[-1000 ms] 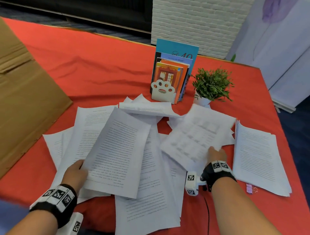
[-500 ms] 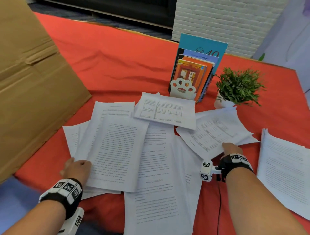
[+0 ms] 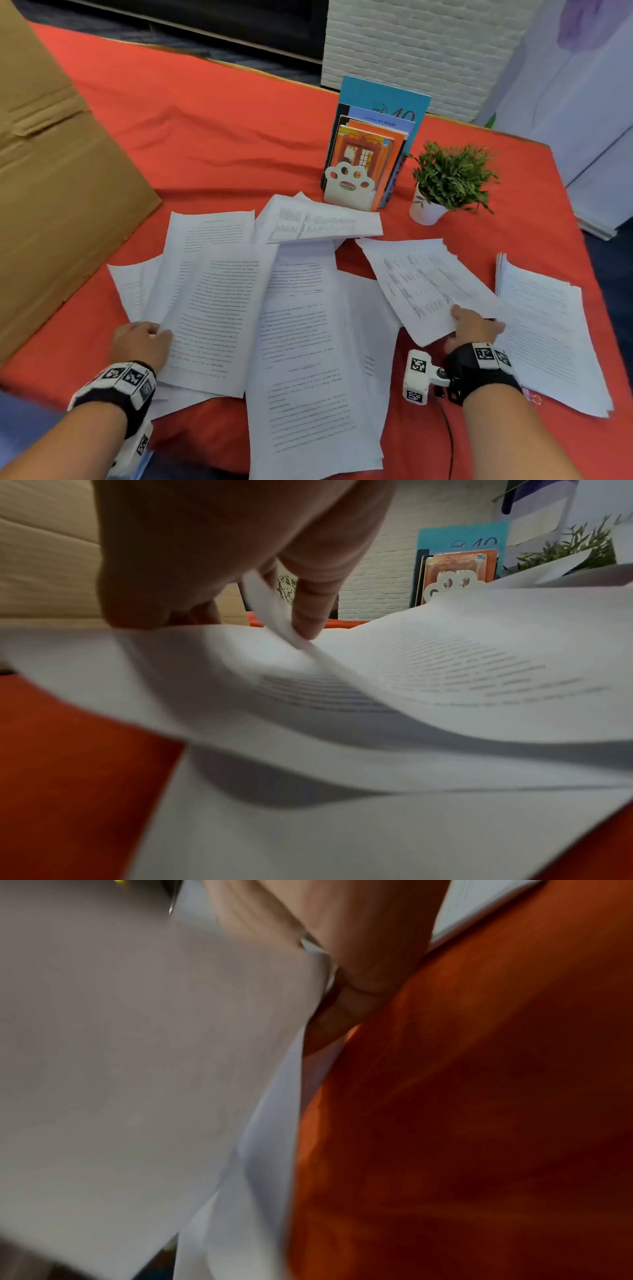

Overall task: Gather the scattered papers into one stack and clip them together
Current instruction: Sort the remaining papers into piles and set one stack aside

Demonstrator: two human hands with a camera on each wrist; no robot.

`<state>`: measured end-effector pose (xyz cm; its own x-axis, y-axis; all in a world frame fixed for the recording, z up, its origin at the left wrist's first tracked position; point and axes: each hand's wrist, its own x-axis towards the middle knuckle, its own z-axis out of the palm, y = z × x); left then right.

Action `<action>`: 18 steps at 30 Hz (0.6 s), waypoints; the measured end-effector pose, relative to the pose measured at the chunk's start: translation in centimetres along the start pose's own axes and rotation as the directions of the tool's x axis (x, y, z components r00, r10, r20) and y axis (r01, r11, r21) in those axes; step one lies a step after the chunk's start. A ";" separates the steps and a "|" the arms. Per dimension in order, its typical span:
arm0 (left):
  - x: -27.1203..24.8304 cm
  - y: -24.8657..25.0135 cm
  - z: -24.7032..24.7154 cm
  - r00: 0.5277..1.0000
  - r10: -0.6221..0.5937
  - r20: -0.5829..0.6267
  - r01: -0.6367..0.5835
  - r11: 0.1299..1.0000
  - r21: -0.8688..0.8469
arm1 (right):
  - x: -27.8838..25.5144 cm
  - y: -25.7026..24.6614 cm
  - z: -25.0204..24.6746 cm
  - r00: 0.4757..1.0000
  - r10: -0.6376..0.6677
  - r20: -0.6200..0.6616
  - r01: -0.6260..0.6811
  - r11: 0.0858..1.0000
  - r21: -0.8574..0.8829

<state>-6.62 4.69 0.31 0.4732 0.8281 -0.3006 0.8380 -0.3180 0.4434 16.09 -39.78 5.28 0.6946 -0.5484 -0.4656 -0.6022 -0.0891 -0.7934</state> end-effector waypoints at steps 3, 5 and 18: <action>0.2 0.1 -0.1 0.999 -0.011 -0.052 0.014 0.998 0.057 | -1.7 1.0 -0.5 0.989 -0.138 -0.054 0.130 0.983 -0.132; -0.2 0.6 -0.6 0.999 -0.029 -0.044 0.034 0.994 0.104 | -2.4 1.6 -0.9 0.968 -0.248 -0.046 0.238 0.958 -0.158; 0.1 1.2 -1.0 0.993 0.070 0.096 -0.048 0.975 -0.217 | -12.6 -5.8 -1.1 0.287 -0.895 0.342 0.958 0.265 -0.109</action>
<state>-5.81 4.84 1.64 0.5547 0.7554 -0.3488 0.7356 -0.2493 0.6299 10.38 -33.23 16.13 0.8727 0.2072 0.4422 0.4629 -0.6394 -0.6139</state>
